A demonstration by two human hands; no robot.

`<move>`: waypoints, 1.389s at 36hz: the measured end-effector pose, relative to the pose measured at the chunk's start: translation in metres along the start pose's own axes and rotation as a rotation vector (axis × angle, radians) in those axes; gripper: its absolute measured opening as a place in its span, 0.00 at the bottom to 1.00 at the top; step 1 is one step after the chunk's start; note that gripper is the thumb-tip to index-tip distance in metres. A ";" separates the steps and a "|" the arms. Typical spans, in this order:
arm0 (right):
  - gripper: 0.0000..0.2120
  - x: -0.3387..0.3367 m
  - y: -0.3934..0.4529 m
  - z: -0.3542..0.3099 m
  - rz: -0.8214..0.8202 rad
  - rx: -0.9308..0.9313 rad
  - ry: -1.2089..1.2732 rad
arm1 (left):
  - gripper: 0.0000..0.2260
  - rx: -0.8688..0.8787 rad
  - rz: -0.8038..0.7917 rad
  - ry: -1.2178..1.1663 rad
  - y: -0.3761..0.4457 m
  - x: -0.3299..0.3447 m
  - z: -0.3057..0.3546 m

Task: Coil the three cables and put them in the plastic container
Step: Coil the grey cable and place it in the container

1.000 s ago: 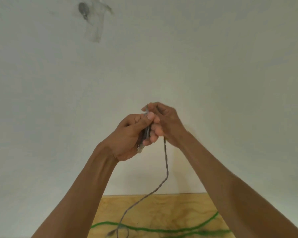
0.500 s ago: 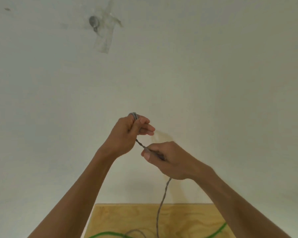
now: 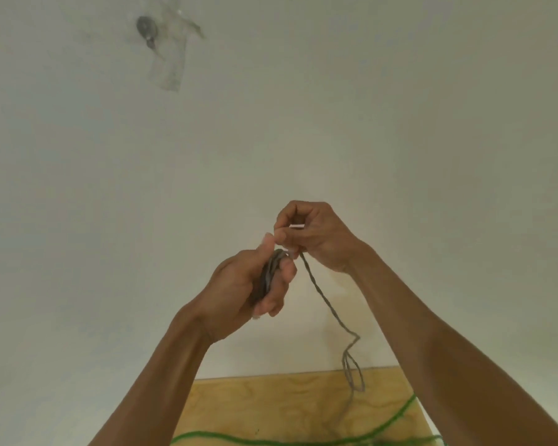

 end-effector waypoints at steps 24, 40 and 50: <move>0.06 0.009 -0.020 -0.019 -0.013 -0.074 -0.371 | 0.38 -0.096 0.193 0.497 0.000 -0.038 -0.013; 0.13 0.074 -0.043 0.038 -0.067 0.273 -0.116 | 0.20 0.216 0.223 0.357 0.010 -0.021 0.019; 0.05 0.044 -0.033 0.009 -0.142 0.025 -0.491 | 0.25 0.164 0.297 0.918 0.008 -0.049 -0.003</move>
Point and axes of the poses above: each hand's wrist, its own y-axis towards the middle knuckle, its own x-axis out of the palm, z = x × y, the point moved 1 cm from there along y, towards the middle knuckle, and after that the axes turned 15 degrees about -y, right-handed, at the moved point
